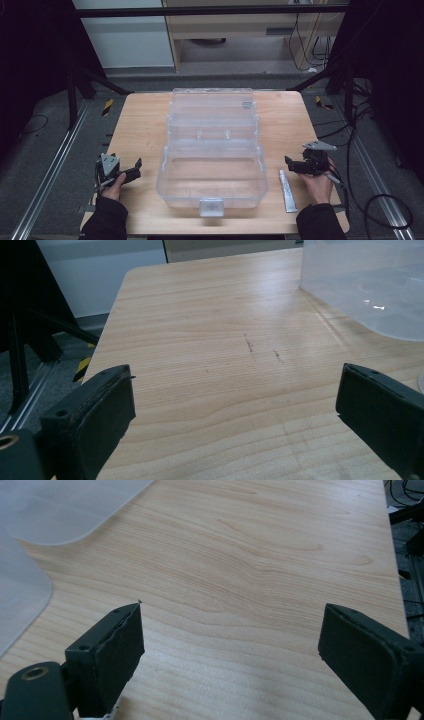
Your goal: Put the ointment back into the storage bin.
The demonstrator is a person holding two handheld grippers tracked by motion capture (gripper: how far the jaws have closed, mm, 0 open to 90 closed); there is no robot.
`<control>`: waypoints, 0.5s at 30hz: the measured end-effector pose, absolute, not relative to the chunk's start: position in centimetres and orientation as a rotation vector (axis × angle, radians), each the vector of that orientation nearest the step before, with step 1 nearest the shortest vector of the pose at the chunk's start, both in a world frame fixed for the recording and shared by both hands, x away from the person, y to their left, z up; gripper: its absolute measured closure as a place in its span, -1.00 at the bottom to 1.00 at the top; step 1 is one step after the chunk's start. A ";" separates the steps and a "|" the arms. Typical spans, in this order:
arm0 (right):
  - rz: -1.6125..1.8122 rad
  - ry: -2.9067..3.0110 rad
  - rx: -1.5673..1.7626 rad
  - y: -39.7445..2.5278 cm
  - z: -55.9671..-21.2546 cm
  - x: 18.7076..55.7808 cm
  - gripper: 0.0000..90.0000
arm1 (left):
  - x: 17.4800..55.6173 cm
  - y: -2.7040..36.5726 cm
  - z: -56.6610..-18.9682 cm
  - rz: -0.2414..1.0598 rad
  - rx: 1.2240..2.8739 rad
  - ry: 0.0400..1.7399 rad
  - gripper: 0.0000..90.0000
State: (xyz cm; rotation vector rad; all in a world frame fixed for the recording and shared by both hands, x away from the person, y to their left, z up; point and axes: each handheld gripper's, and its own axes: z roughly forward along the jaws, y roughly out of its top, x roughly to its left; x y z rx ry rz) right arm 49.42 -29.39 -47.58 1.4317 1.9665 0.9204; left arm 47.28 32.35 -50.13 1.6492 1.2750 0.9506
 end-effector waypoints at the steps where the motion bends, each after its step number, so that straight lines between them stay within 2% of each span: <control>1: 0.929 1.972 1.439 -29.5 -47.3 49.2 -0.71 | 47.3 32.4 -50.1 0.951 1.649 1.277 -0.96; 6: 0.963 1.979 1.432 -29.6 -45.7 48.1 -0.56 | 47.3 32.4 -50.1 0.954 1.643 1.277 -0.96; 15: 0.876 2.017 1.468 -28.8 -43.6 46.5 -0.53 | 47.3 32.4 -50.1 0.960 1.639 1.282 -0.96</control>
